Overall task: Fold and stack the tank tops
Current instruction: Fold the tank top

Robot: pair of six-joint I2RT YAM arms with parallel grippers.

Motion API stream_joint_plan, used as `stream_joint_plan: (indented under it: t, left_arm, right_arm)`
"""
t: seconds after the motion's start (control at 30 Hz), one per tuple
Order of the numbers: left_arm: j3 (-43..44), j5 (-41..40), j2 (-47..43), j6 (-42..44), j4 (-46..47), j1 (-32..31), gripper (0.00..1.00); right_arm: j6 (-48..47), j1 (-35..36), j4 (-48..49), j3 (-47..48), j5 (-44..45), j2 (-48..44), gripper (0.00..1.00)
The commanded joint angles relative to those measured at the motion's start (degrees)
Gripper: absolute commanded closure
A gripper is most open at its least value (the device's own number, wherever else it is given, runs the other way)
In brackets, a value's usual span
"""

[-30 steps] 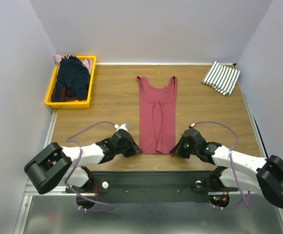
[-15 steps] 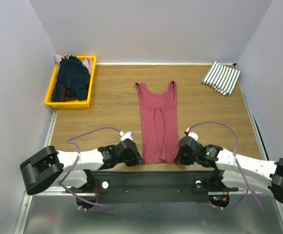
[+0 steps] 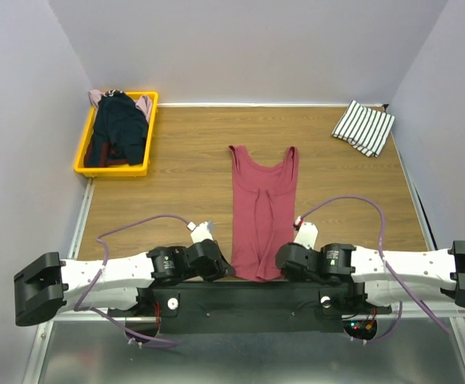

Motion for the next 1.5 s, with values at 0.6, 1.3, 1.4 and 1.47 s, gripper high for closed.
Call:
stream_joint_plan:
  t: [0.6,1.3,1.4,1.47]
  left_arm:
    - [17.99,2.71,15.93,20.11,10.04,22.59,1.00]
    - [33.02,6.76,33.34,26.97,13.74,33.93,1.00]
    - [35.75,9.40,37.11,28.20,14.18,35.34,1.00]
    - [37.60,9.57,39.92,28.64,14.53,36.39,1.00]
  right_arm:
    - [-24.63,-22.08,8.73,16.59,15.16,11.56,0.95]
    - [-37.83,-40.98,23.41,25.29,5.41,25.18,1.00]
    - [-38.79,-43.17,25.08,26.96,3.57,28.61,1.00]
    - [-39.59,-44.58,26.58,28.11,2.60,31.41,1.00]
